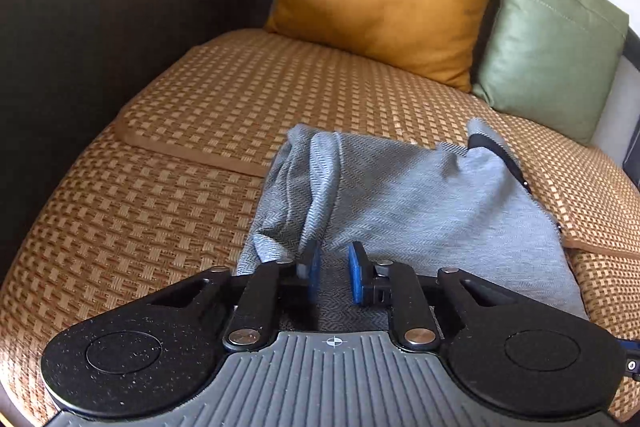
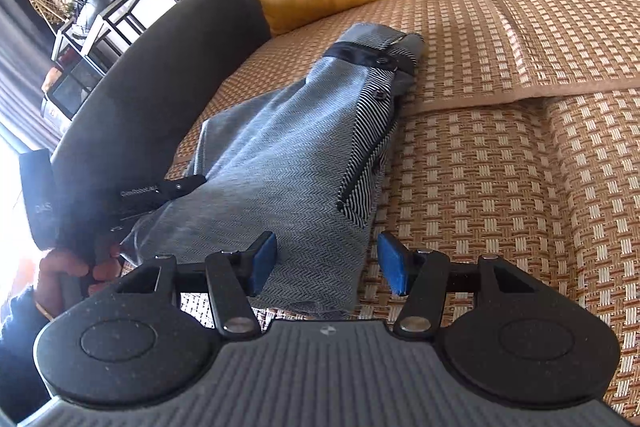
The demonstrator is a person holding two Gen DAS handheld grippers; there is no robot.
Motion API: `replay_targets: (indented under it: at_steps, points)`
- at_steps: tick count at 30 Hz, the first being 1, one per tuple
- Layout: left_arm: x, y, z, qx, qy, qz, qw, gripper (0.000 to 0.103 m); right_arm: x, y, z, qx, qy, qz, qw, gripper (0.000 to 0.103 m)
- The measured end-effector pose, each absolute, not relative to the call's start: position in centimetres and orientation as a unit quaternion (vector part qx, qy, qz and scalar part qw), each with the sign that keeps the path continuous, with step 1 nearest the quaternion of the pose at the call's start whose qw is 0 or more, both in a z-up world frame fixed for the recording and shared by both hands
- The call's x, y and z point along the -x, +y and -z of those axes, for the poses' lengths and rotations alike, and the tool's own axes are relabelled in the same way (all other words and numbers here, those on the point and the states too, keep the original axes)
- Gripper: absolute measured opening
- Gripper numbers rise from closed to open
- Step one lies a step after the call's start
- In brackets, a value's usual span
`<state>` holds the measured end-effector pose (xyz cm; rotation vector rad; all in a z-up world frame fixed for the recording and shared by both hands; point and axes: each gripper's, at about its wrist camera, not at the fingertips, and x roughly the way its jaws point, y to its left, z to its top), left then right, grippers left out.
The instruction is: Fold clothes
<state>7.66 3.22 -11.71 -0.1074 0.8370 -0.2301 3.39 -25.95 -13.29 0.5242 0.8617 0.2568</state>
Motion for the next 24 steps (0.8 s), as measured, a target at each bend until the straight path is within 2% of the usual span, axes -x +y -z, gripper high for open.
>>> replay_targets:
  at_steps: [1,2,4,8,18,24]
  points:
    - [-7.2,3.1,11.1,0.053,0.4,0.103,0.909,0.044,-3.3,-26.1,13.2,-0.249,0.41,-0.121,0.869,0.061]
    - [-6.8,2.9,10.6,0.053,0.394,0.095,0.913,0.06,-3.2,-26.2,13.1,-0.248,0.408,-0.12,0.87,0.062]
    - [-5.5,3.5,9.0,0.045,0.371,0.075,0.925,0.069,-3.2,-26.3,12.9,-0.243,0.408,-0.116,0.872,0.062]
    - [-4.4,4.0,7.2,0.027,0.35,0.047,0.935,0.074,-3.1,-26.3,12.7,-0.239,0.41,-0.11,0.874,0.062]
    - [-4.4,5.5,8.3,0.033,0.383,0.037,0.923,0.075,-3.1,-24.9,12.3,-0.226,0.413,-0.106,0.876,0.066]
    - [-5.9,7.1,9.2,0.099,0.412,0.079,0.902,0.077,-3.6,-25.7,12.1,-0.234,0.408,-0.093,0.878,0.069]
